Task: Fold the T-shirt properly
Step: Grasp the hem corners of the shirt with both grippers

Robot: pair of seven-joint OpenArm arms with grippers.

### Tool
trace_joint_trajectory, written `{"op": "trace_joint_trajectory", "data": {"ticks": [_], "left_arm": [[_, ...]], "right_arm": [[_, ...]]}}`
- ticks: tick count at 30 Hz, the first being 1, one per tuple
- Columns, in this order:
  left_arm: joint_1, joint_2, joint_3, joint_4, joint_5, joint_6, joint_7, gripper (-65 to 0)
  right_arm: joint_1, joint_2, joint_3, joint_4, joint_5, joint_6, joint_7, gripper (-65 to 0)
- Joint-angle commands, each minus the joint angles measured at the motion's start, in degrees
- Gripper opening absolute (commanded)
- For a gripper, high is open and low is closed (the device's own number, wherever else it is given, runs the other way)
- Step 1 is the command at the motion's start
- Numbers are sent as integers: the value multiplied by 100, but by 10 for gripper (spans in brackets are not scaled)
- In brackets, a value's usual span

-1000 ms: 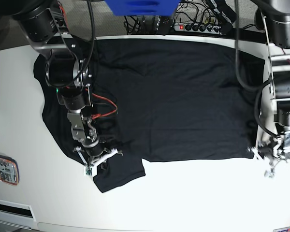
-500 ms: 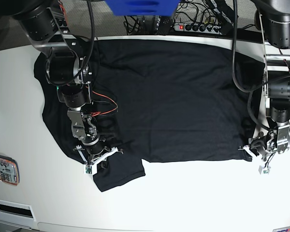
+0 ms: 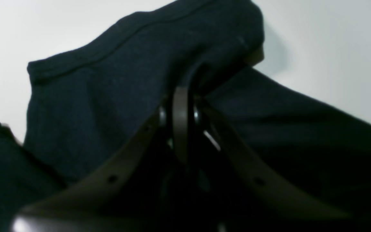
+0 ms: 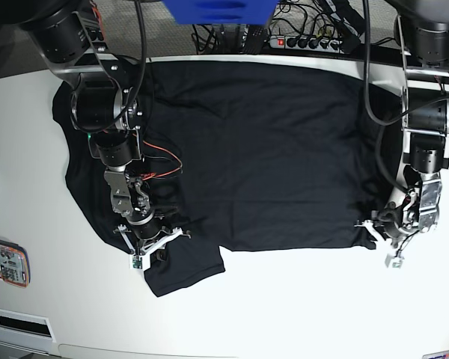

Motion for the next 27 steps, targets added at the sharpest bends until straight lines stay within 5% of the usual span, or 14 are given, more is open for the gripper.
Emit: {"op": "trace_joint_trajectory", "data": {"ticks": [1, 13, 20, 27], "left_arm": [[-66, -1, 3, 70, 4, -72, 256, -461], [-58, 16, 3, 70, -14, -72, 318, -404], [-58, -72, 3, 97, -858, -266, 661, -405], [188, -353, 3, 809, -955, -283, 669, -405]], "right_arm": [[-52, 1, -11, -80, -118, -39, -696, -650], [-52, 1, -11, -80, -118, -30, -749, -650], [-52, 1, -11, -80, -118, -30, -1066, -650], [-52, 1, -11, -80, -126, -30, -1066, -650]]}}
